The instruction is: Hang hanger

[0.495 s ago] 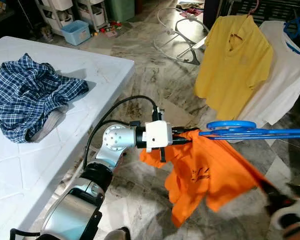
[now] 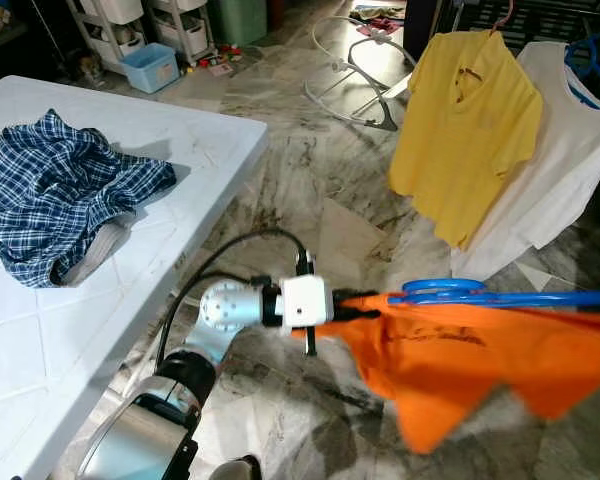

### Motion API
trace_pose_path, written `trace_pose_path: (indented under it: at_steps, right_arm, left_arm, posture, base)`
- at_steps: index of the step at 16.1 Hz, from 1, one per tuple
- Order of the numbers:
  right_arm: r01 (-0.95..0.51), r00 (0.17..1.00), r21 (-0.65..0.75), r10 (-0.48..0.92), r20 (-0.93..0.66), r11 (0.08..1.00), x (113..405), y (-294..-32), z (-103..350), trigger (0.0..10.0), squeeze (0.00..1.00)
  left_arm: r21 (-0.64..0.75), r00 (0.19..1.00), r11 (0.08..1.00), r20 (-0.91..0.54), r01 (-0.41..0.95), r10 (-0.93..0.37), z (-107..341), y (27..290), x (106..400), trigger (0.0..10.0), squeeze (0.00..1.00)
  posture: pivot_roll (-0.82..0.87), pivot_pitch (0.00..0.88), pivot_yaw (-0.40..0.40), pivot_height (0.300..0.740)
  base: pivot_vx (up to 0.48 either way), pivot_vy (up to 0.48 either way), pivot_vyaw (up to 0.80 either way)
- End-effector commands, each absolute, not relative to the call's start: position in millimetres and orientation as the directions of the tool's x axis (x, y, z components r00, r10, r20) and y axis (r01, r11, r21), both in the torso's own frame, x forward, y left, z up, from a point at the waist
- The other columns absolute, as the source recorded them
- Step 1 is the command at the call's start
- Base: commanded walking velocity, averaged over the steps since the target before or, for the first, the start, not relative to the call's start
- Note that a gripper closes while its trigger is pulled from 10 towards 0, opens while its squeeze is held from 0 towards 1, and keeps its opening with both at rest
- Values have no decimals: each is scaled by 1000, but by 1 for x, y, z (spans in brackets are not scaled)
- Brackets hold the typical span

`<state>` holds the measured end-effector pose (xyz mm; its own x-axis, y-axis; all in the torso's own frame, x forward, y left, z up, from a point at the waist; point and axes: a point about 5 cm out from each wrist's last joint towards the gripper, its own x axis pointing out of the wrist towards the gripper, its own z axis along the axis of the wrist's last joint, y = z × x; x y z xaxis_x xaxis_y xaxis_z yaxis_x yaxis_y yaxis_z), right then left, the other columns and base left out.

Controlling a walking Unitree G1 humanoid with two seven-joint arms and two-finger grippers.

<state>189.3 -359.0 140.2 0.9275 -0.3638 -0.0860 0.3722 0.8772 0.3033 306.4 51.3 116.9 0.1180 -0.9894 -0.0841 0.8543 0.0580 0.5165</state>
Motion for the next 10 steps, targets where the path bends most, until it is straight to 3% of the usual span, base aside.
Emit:
trace_pose_path:
  at_steps: [1,10]
  right_arm:
    - [483,872,281,-485,-66,829,174,-380,153,0,0]
    - [422,905,255,-422,-56,870,191,-362,171,0,0]
  left_arm:
    - [510,180,97,-116,854,-977,110,71,309,10000,0]
    - [430,263,107,-321,896,-910,65,90,298,10000,0]
  posture:
    - [-34,115,28,740]
    - [-54,89,9,740]
  base:
    - [0,0,0]
    - [0,0,0]
